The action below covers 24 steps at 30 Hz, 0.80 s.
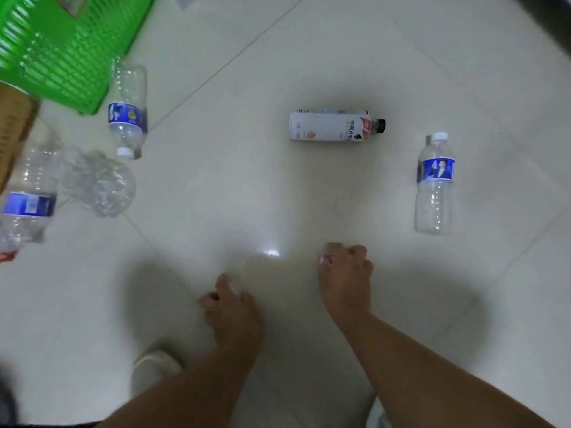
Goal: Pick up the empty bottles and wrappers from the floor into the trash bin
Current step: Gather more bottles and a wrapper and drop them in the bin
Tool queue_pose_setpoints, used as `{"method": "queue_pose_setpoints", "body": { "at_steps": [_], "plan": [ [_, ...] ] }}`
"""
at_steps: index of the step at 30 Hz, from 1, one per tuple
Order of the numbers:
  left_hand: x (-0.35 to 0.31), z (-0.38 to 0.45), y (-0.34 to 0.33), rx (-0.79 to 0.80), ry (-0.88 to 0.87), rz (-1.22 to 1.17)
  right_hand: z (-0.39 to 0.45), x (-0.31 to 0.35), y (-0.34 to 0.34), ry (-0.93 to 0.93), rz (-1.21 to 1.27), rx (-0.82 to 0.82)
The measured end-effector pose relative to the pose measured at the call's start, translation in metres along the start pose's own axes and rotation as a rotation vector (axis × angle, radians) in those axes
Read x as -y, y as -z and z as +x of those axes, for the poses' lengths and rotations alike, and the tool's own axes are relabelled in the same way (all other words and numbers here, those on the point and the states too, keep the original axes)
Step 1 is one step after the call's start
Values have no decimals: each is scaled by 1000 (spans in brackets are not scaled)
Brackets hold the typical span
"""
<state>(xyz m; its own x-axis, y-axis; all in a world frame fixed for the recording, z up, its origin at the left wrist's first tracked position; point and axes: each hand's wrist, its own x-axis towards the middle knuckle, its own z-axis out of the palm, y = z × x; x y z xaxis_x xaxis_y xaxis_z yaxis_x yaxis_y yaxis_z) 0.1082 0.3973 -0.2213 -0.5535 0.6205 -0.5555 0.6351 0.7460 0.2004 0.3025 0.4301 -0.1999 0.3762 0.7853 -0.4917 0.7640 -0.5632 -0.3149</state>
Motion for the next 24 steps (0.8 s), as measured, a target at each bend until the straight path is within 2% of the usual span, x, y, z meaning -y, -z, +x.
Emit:
{"method": "queue_pose_setpoints", "body": {
  "at_steps": [4, 6, 8, 10, 16, 20, 24],
  "plan": [
    [-27, 20, 4, -68, -482, -65, 19, -5, -11, 84, -60, -8],
    [-56, 30, 15, -110, -645, -84, 29, 4, -5, 64, 12, -54],
    [-86, 43, 28, -176, -728, -89, 39, 19, 7, 36, 75, -144],
    [-112, 58, 41, -197, -702, -43, 50, 30, 21, 9, 78, -179],
    [-153, 79, 100, -188, -603, -36, 61, 44, 73, -17, 217, -67],
    [-149, 56, 175, -182, -497, -21, 29, 72, 125, 32, 202, 36],
    [-145, 9, 273, -188, -430, -50, -26, 116, 204, 39, 220, 151]
  ]
}}
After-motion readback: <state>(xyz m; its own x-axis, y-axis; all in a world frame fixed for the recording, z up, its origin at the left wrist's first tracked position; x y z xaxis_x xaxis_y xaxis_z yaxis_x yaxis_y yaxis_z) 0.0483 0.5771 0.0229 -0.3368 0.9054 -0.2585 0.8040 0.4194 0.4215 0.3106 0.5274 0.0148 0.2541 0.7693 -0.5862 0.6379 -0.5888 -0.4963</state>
